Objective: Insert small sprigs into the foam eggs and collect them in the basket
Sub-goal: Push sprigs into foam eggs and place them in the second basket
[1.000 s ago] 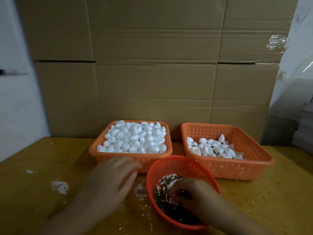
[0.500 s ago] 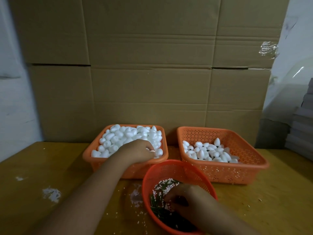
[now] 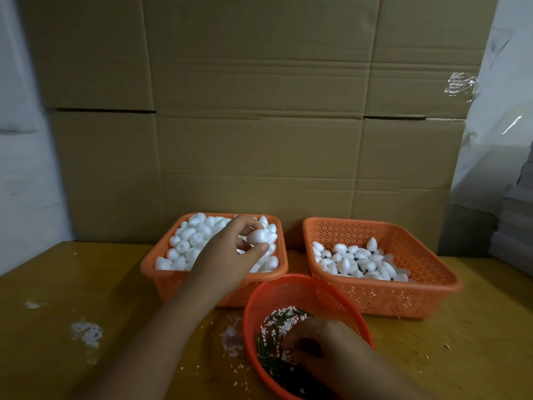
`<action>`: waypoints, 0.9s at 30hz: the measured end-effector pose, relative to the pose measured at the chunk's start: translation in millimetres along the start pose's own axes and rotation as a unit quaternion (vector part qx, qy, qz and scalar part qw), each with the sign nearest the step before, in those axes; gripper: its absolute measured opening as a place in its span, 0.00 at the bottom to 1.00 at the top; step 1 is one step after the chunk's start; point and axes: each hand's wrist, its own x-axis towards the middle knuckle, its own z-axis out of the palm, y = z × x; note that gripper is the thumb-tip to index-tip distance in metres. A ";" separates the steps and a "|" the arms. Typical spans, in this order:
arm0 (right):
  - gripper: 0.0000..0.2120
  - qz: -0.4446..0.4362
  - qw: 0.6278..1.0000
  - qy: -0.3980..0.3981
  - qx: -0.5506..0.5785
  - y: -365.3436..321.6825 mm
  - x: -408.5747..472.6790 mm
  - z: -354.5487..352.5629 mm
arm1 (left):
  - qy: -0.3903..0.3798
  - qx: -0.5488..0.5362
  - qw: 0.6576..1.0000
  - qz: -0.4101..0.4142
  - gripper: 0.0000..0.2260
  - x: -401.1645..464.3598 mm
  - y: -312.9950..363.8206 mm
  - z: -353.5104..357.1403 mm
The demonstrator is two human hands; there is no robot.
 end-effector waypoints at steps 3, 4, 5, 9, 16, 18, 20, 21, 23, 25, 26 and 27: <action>0.12 -0.003 1.000 -0.002 0.002 -0.6 0.2 -0.1 | -0.020 -0.034 0.999 0.024 0.10 -11.2 8.9 -1.4; 0.12 -0.002 1.000 0.000 0.003 -0.4 0.3 -0.3 | -0.038 -0.069 0.997 0.018 0.07 -13.8 12.3 -2.3; 0.11 0.000 1.000 0.000 0.002 0.0 0.2 -0.4 | -0.062 -0.116 0.991 0.001 0.07 -16.0 16.5 -3.5; 0.12 0.006 1.000 0.003 0.004 0.5 -0.1 -0.8 | -0.130 -0.259 0.955 -0.067 0.21 -23.6 31.7 -11.4; 0.13 0.000 1.000 0.009 -0.004 2.4 -0.1 1.6 | -0.184 -0.396 0.896 -0.076 0.18 -27.7 43.5 -16.2; 0.13 0.003 1.000 0.005 -0.006 2.8 -0.1 2.4 | -0.191 -0.400 0.894 -0.063 0.17 -27.9 43.5 -17.7; 0.13 0.005 1.000 0.003 -0.010 3.4 0.2 3.2 | -0.184 -0.401 0.896 -0.049 0.17 -27.5 43.4 -19.1; 0.13 0.005 1.000 0.004 -0.010 3.8 0.3 3.6 | -0.180 -0.388 0.903 -0.040 0.16 -27.6 43.3 -19.7; 0.13 0.005 1.000 0.007 -0.013 4.2 0.0 4.4 | -0.174 -0.341 0.924 -0.013 0.14 -27.8 43.6 -21.3; 0.14 0.003 1.000 0.008 -0.018 5.0 0.0 4.5 | -0.167 -0.286 0.943 0.016 0.14 -27.4 45.1 -22.6; 0.14 0.002 1.000 0.009 -0.017 5.4 0.1 4.2 | -0.164 -0.260 0.951 0.030 0.15 -26.7 46.6 -23.1; 0.15 0.003 1.000 0.009 -0.016 5.6 0.5 4.0 | -0.159 -0.233 0.958 0.043 0.16 -26.0 48.3 -24.1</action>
